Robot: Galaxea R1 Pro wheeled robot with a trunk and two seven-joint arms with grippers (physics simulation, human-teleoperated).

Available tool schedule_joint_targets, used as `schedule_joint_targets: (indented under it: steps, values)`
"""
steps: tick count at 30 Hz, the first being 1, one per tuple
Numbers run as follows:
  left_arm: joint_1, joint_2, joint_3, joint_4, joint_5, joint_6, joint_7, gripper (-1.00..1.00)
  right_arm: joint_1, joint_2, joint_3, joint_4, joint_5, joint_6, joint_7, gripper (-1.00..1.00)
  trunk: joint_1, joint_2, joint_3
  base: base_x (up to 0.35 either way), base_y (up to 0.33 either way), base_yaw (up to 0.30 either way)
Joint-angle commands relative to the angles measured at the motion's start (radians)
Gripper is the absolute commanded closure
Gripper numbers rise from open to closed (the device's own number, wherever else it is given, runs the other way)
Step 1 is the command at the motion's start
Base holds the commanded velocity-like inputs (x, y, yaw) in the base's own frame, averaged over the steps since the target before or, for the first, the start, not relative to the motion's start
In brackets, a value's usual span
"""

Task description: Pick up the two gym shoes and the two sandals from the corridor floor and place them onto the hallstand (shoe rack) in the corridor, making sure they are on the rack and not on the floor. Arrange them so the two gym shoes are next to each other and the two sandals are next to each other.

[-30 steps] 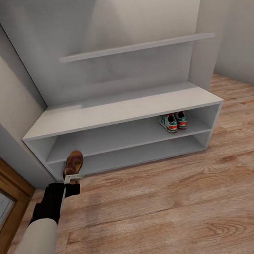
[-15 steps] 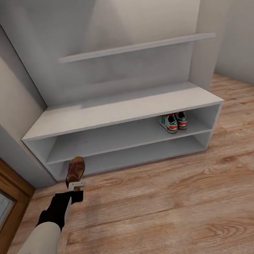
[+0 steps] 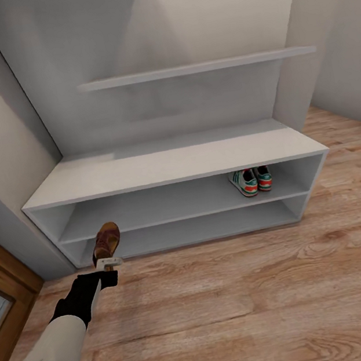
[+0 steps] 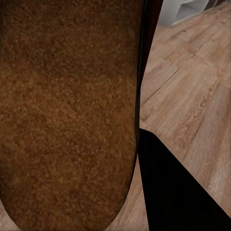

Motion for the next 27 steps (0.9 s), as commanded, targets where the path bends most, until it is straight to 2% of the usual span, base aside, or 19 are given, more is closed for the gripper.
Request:
schedule_joint_targets:
  steps: [1,23,27]
  values:
    - [0.0,-0.002,0.006,-0.002,-0.013,0.004,-0.01,1.0,-0.001,0.0,-0.001,-0.001,-0.01,0.006,0.0,1.0,0.0,0.0,-0.001,0.089,0.0,0.0]
    - [-0.001,-0.002,0.004,-0.004,-0.012,0.004,-0.01,1.0,-0.001,0.0,-0.001,0.002,-0.009,0.006,0.0,1.0,0.0,0.0,-0.001,0.311,0.0,0.0]
    - [-0.001,-0.001,0.004,-0.004,-0.012,0.004,-0.01,1.0,-0.001,0.0,0.0,0.003,-0.009,0.006,0.0,1.0,0.0,0.0,-0.001,0.125,0.0,0.0]
